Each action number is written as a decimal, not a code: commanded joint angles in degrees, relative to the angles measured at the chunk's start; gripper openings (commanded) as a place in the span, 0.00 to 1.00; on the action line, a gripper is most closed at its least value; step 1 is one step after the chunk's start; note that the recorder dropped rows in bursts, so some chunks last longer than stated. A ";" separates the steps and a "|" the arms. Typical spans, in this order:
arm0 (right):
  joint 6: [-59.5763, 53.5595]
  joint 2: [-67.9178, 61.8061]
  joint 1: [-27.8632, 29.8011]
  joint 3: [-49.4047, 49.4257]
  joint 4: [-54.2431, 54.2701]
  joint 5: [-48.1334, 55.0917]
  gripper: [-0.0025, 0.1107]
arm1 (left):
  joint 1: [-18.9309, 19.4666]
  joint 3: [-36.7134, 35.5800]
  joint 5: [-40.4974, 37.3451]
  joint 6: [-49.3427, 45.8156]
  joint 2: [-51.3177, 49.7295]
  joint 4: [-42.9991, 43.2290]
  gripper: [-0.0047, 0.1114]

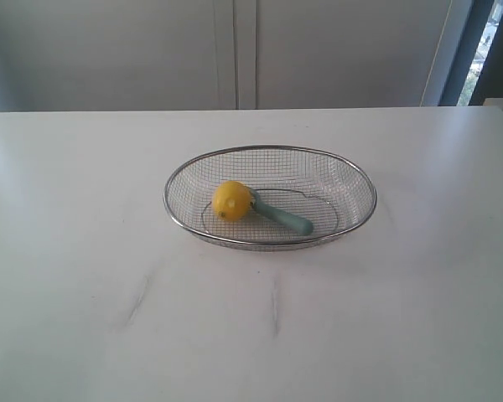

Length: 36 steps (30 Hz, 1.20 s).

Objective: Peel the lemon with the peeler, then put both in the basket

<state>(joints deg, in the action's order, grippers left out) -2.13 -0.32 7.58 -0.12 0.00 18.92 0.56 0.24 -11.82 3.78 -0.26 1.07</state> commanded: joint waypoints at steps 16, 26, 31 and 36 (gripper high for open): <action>0.47 0.32 -8.57 0.12 0.62 -0.34 0.02 | 0.00 -0.24 0.23 0.05 0.26 -0.64 0.04; 0.47 0.32 -10.44 0.12 0.62 0.24 0.02 | 0.00 -0.24 0.23 0.05 0.26 -0.64 0.04; 0.47 0.32 -10.44 0.12 0.62 0.34 0.02 | 0.00 -0.24 0.23 0.05 0.26 -0.64 0.04; 0.47 0.32 -10.44 0.12 0.62 0.34 0.02 | 0.00 -0.24 0.23 0.05 0.26 -0.64 0.04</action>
<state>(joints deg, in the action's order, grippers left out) -2.00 -0.32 -2.67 -0.12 0.53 19.22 0.56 0.24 -11.82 3.78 -0.26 1.07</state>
